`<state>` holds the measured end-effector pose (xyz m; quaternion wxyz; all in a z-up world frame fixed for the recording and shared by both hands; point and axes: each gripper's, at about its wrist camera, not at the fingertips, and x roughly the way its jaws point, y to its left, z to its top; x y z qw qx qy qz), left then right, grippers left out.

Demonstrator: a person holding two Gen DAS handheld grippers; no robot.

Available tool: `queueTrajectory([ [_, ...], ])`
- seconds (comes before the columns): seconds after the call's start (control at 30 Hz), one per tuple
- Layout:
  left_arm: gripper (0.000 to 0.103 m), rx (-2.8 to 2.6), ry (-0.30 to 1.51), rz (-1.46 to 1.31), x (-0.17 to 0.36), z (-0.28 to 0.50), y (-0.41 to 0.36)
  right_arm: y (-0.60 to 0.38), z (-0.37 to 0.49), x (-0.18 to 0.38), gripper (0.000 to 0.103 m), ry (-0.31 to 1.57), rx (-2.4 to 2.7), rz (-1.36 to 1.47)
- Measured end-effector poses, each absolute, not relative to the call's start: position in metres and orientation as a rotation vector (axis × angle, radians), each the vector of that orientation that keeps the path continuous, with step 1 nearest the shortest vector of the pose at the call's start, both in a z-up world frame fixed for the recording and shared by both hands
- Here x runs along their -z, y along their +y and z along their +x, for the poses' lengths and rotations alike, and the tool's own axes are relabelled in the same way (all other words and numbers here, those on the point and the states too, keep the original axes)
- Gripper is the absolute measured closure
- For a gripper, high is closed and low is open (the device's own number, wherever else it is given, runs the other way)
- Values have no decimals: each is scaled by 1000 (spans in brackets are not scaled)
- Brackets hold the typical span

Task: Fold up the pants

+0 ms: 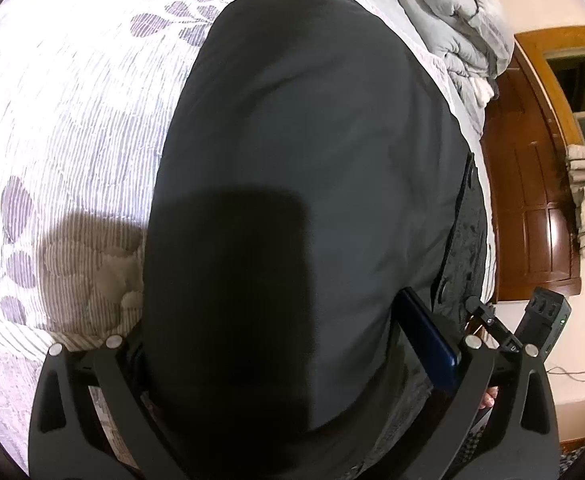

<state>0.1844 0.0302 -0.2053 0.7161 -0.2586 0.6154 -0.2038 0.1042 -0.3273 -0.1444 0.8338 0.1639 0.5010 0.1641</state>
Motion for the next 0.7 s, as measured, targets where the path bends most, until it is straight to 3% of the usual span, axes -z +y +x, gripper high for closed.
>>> queueTrajectory([
  [0.07,2,447,1362,-570,204,185,29,-329,103,138,47,1042,-320,322],
  [0.27,2,438,1374,-563,202,188,29,-345,114,141,39,1038,-331,389],
  [0.37,2,449,1385,-574,203,191,29,-353,125,155,30,1059,-373,474],
  [0.7,2,478,1389,-553,207,193,30,-354,138,190,24,1116,-450,552],
])
